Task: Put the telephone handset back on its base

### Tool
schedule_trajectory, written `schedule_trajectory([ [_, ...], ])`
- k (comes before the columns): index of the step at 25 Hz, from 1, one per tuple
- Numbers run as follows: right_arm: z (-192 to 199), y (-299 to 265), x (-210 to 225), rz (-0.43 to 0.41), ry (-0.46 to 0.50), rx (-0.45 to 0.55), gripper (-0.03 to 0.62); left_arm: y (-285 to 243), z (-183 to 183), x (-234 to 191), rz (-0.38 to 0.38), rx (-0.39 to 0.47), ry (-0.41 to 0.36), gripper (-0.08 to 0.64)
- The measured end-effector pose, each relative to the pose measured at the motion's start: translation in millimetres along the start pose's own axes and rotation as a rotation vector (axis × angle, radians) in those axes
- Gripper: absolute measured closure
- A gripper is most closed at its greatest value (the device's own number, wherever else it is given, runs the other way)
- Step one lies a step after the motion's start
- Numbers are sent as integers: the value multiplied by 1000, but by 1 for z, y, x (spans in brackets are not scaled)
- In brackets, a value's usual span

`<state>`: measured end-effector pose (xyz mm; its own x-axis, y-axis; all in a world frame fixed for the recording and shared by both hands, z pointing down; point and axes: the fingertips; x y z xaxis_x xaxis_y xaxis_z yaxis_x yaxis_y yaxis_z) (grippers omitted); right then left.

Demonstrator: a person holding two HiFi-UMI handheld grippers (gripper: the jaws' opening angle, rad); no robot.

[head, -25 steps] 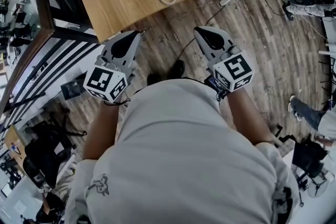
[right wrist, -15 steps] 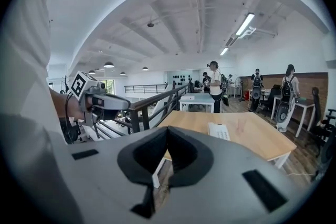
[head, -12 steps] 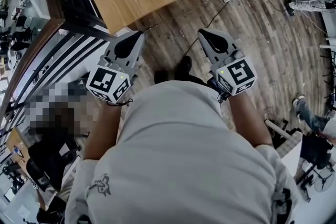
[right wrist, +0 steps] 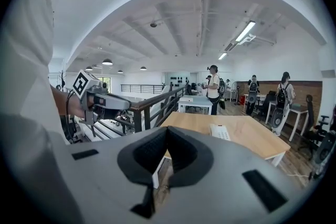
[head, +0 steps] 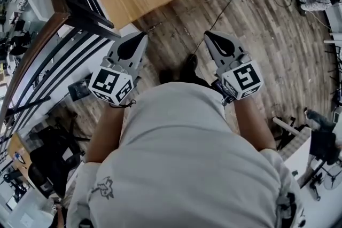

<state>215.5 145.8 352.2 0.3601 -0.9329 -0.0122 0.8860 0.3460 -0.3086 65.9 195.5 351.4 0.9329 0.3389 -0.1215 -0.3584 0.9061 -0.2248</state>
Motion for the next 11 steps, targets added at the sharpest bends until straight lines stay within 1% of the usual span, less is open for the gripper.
schedule_trajectory([
  [4, -4, 2, -8, 6, -21, 9, 588, 6, 1, -1, 7, 4, 1, 554],
  [11, -5, 2, -22, 10, -11, -1, 588, 16, 1, -3, 13, 11, 5, 554],
])
Point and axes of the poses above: the fingertips, and each gripper's own axes: y backward along the fingers, x to its right, z out of its underside, and after that the axes turned 5 degrees about -z, right-handed
